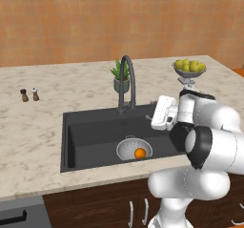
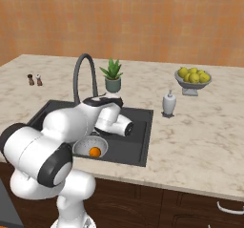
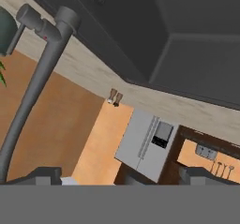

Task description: Put the colander in the sink, put the orange in the colander, and turn on the sink faucet and pour water over the colander.

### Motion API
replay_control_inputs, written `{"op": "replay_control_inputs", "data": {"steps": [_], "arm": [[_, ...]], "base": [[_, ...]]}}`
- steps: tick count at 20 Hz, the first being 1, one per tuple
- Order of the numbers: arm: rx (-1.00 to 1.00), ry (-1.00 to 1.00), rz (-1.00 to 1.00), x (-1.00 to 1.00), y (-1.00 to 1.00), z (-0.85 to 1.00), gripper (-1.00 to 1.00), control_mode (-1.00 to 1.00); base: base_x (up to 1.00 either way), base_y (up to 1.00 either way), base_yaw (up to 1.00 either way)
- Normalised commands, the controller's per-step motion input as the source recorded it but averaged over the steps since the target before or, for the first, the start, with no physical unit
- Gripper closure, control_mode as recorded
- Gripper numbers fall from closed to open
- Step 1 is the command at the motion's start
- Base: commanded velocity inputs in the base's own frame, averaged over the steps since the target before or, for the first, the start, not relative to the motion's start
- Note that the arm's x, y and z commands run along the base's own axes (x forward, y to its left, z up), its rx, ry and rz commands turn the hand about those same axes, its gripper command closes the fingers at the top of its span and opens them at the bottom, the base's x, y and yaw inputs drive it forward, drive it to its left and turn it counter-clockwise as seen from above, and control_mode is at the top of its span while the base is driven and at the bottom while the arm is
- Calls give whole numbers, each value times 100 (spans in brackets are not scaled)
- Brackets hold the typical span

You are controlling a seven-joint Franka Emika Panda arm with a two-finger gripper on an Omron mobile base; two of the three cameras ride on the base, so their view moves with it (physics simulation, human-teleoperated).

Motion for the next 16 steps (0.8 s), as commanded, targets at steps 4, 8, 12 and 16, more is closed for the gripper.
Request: {"op": "replay_control_inputs", "data": {"steps": [4, 8, 12, 16], "arm": [[0, 0, -5, 19, 0, 10, -100, -100], [0, 0, -8, 24, 0, 16, -100, -100], [0, 0, -10, 24, 0, 9, -100, -100], [0, 7, -11, 35, 0, 0, -100, -100]], "base": [[0, 0, 0], [0, 0, 0], [0, 0, 0], [0, 0, 0]]}}
